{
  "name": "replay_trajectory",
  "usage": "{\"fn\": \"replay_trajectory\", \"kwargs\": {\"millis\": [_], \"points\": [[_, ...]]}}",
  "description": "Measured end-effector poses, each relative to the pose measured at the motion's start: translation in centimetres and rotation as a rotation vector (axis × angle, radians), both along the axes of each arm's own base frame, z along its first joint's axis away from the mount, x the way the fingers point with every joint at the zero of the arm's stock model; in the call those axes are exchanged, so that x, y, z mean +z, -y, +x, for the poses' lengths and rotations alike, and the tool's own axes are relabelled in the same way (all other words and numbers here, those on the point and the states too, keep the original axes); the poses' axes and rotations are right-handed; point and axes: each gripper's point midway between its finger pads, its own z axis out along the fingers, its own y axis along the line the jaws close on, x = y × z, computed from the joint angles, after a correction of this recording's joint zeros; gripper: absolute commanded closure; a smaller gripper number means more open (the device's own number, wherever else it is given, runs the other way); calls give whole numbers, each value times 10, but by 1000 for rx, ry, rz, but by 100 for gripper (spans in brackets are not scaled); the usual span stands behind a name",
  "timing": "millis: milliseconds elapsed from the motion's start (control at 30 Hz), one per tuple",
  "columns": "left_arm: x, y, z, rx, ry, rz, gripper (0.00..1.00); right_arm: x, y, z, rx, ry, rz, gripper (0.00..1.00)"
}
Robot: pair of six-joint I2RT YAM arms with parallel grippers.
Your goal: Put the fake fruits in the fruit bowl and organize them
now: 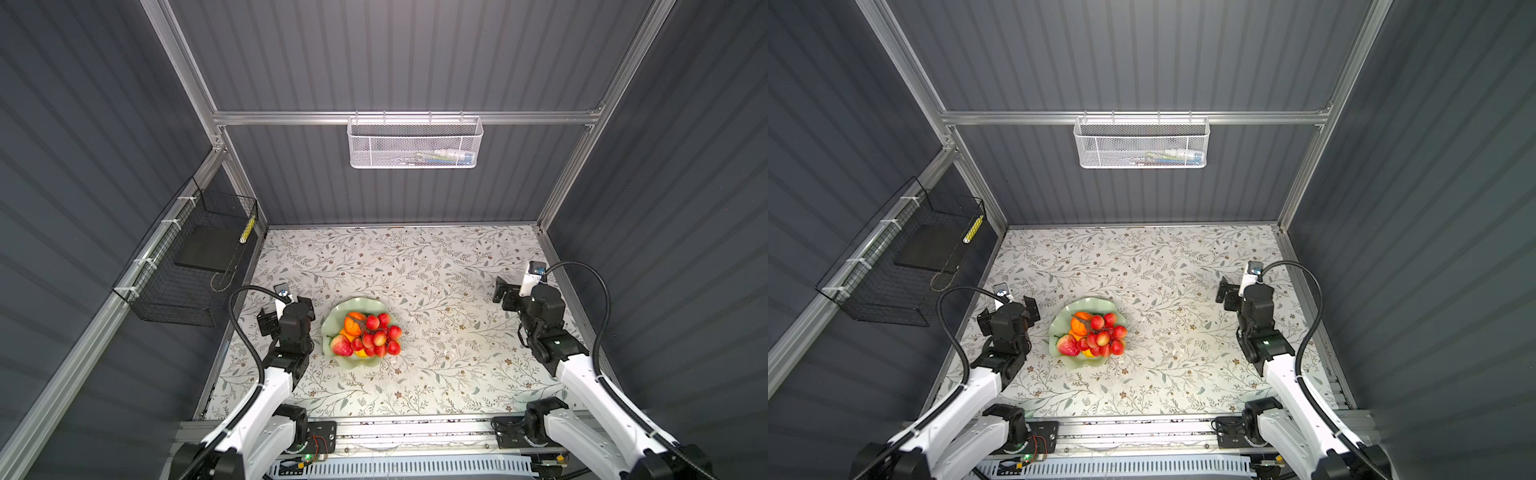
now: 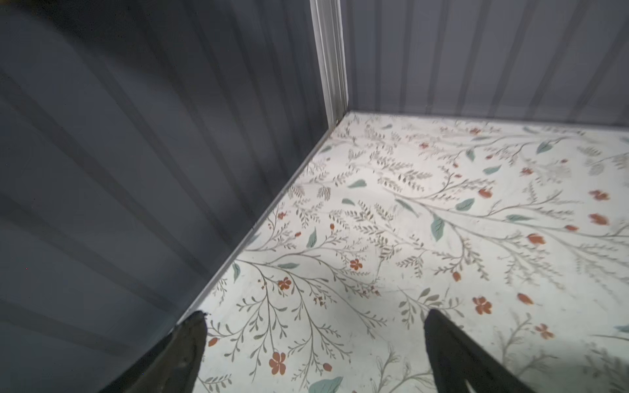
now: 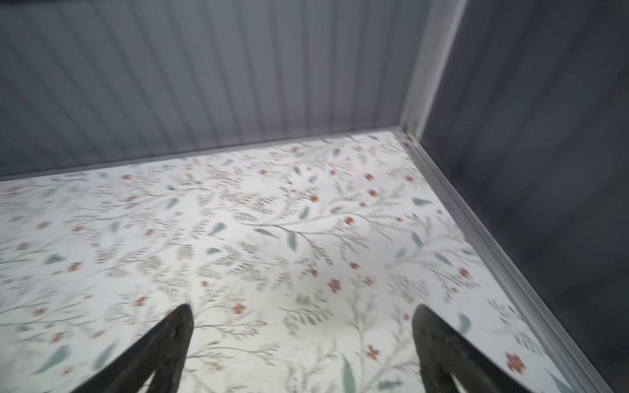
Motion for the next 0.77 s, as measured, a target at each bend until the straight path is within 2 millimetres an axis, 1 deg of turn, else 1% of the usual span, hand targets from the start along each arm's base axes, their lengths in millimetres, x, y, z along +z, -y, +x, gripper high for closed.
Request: {"fn": "replay_trajectory", "kwargs": {"millis": [67,133,200,300,367,467,600,700,767], "points": [[-22,-5,9,-4,-49,-29,0,-31,18,3,-60,-41,-22,1],[-40,-8,18,-17,-80,-57,0,-56,26,8,-81,-72,-33,1],[-54,-8,28,-39,-89,-83,0,-72,33,15,-94,-86,-48,1],[-70,-3,40,-78,-84,-115,0,-87,43,29,-99,-77,-33,1],[-73,1,46,-102,-62,-128,0,-93,47,35,-106,-52,-27,1],[-71,4,55,-124,-18,-140,0,-99,46,35,-99,-39,-25,1],[-73,7,66,-141,0,-155,0,-82,45,40,-94,39,-23,1],[-78,10,72,-157,3,-163,0,-76,45,42,-93,62,-22,1],[-79,11,72,-163,0,-166,0,-75,45,42,-93,66,-22,1]]}}
